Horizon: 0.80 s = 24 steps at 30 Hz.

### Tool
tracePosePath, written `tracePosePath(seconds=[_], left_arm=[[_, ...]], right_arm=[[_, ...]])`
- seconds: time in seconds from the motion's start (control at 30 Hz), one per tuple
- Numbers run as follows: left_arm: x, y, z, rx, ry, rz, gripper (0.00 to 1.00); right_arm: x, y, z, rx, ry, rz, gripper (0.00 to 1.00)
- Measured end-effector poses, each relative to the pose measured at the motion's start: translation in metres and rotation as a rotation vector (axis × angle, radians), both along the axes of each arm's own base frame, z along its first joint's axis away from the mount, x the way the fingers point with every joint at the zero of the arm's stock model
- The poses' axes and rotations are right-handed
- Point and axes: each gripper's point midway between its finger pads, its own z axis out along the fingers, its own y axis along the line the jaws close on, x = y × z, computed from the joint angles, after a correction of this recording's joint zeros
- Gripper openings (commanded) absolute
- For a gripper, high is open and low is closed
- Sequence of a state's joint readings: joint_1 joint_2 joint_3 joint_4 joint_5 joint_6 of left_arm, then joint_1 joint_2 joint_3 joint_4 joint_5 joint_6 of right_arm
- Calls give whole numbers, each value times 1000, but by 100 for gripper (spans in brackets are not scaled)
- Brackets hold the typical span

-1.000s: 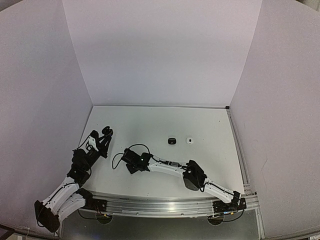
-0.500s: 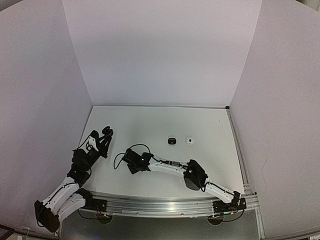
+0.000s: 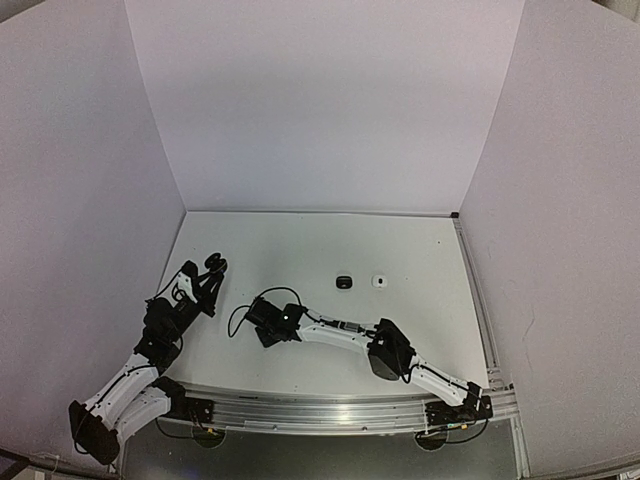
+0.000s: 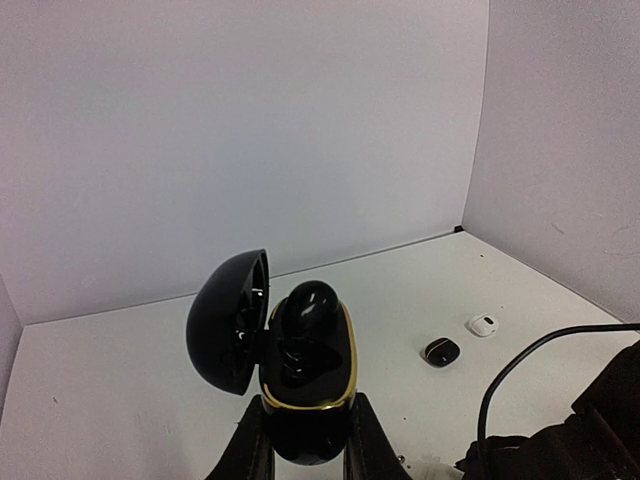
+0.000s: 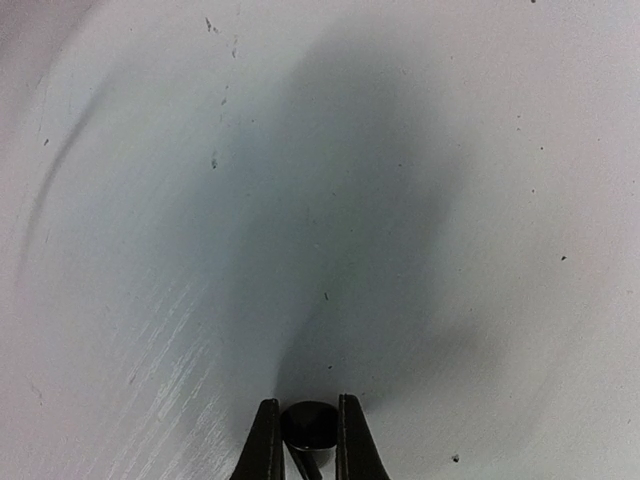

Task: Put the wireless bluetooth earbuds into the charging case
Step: Pick up the left earbud from the center of the board, then insert the left earbud into the left side groove of the charging case.

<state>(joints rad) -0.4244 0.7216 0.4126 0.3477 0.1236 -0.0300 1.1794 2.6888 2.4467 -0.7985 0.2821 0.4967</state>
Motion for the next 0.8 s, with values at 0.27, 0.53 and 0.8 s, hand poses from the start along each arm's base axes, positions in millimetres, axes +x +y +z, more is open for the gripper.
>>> tracePosePath(seconds=[0.27,0.53,0.8], left_arm=[[-1,-1,7,-5,-31,-9,0],[-4,-2,20,-46,-118,-22,0],[0,-9,23,-46,-186,-42,0]], right_arm=[[9,-3,16,27,7,-33,0],[39,10,199,396,-223,-33,0],[31,21,406,900,-517,94,0]])
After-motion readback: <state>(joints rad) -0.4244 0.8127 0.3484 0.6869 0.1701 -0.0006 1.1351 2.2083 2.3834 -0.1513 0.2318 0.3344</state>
